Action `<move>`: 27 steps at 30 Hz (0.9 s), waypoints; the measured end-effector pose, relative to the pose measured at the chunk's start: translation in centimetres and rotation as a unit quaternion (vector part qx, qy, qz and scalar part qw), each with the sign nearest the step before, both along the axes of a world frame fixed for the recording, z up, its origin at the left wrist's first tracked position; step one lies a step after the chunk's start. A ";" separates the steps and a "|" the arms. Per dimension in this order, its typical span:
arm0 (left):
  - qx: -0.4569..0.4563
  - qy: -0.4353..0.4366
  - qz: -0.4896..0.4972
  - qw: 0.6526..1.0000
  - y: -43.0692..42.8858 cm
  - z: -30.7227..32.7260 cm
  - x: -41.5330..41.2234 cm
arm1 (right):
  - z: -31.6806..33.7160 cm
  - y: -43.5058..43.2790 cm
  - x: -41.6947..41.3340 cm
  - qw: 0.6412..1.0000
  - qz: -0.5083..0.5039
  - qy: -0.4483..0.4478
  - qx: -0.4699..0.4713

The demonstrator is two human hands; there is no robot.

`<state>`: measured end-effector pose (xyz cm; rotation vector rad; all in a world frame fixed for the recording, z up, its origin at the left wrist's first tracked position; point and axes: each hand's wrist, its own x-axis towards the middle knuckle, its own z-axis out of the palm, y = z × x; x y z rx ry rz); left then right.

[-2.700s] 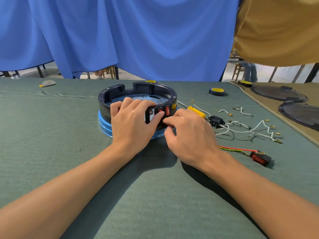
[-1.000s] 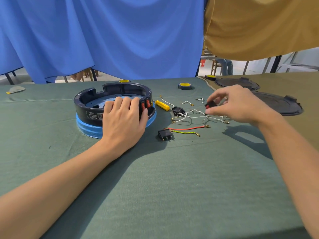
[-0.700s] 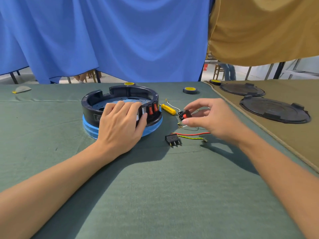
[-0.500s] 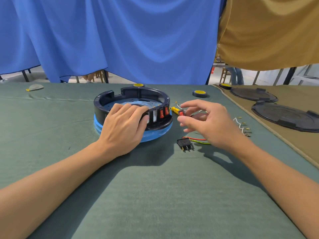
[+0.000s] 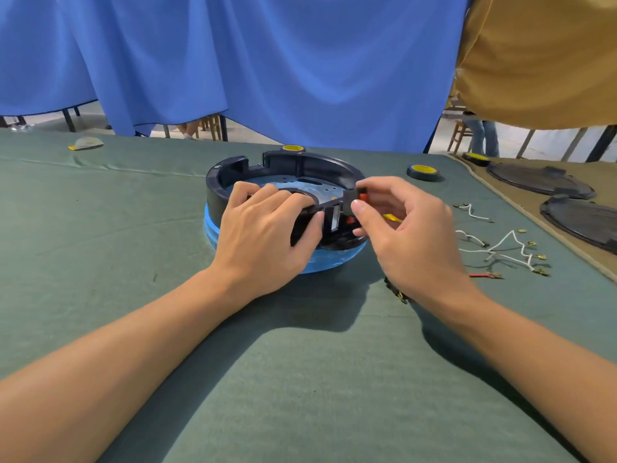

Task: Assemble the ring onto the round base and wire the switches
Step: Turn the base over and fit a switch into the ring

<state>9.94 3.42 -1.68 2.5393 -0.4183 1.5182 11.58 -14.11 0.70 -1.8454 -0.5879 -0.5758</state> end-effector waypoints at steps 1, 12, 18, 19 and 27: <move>-0.001 0.001 -0.001 1.000 0.0 0.0 0.0 | -0.3 -0.2 -0.2 1.000 -0.001 -0.001 0.000; 0.052 -0.095 -0.040 0.993 -0.7 0.3 -0.2 | 0.2 -0.1 -1.0 0.962 0.108 0.149 0.200; 0.071 -0.098 -0.057 0.991 -0.3 0.2 -0.5 | 0.2 -0.5 -0.8 0.947 0.143 0.226 0.177; 0.067 -0.096 -0.057 0.991 -0.3 0.2 -0.5 | 0.2 -0.6 -0.8 0.956 0.140 0.215 0.145; 0.023 -0.043 -0.068 0.996 -0.3 0.2 -0.6 | -1.0 -0.5 -1.0 0.983 0.039 -0.053 -0.169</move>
